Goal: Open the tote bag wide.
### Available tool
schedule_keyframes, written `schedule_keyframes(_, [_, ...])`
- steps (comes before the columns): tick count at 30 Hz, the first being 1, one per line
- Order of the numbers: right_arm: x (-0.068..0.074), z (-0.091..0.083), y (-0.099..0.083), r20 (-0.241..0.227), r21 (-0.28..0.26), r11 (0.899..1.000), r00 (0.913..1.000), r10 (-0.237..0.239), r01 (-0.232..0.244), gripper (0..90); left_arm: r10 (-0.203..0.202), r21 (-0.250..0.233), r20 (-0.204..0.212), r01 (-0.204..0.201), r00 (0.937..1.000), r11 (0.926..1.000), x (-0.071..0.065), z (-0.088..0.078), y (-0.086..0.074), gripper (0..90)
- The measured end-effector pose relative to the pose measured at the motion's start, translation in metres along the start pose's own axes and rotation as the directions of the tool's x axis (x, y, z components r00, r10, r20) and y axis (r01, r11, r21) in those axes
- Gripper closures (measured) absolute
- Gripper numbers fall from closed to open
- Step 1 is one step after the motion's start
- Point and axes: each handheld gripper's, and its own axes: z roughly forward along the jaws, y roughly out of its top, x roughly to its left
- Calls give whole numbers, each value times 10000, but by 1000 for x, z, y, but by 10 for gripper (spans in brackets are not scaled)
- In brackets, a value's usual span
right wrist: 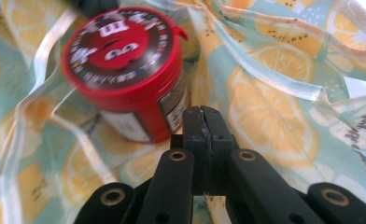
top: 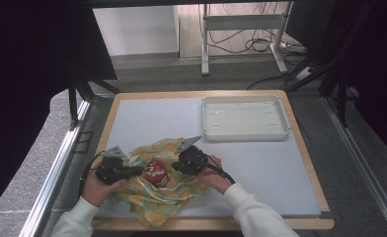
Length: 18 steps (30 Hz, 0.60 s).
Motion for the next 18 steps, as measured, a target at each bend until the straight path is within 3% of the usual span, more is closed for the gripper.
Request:
schedule_keyframes(3, [-2, 5, 4, 8, 31, 10000, 10000, 11, -11, 886, 59, 327, 323, -70, 9995, 9994, -2, 5, -9, 900])
schedule_keyframes(8, [-10, 22, 14, 140, 194, 9996, 9997, 215, -218, 886, 65, 383, 716, -92, 9974, 9992, -6, 5, -18, 900])
schedule_keyframes(13, [-23, 35, 15, 283, 320, 9979, 9981, 547, -556, 886, 113, 697, 902, -177, 9959, 9974, -7, 11, -23, 900])
schedule_keyframes(18, [-36, 42, 15, 457, 299, 9953, 9948, 910, -925, 886, 154, 690, 858, -213, 9962, 9974, -9, 12, -28, 900])
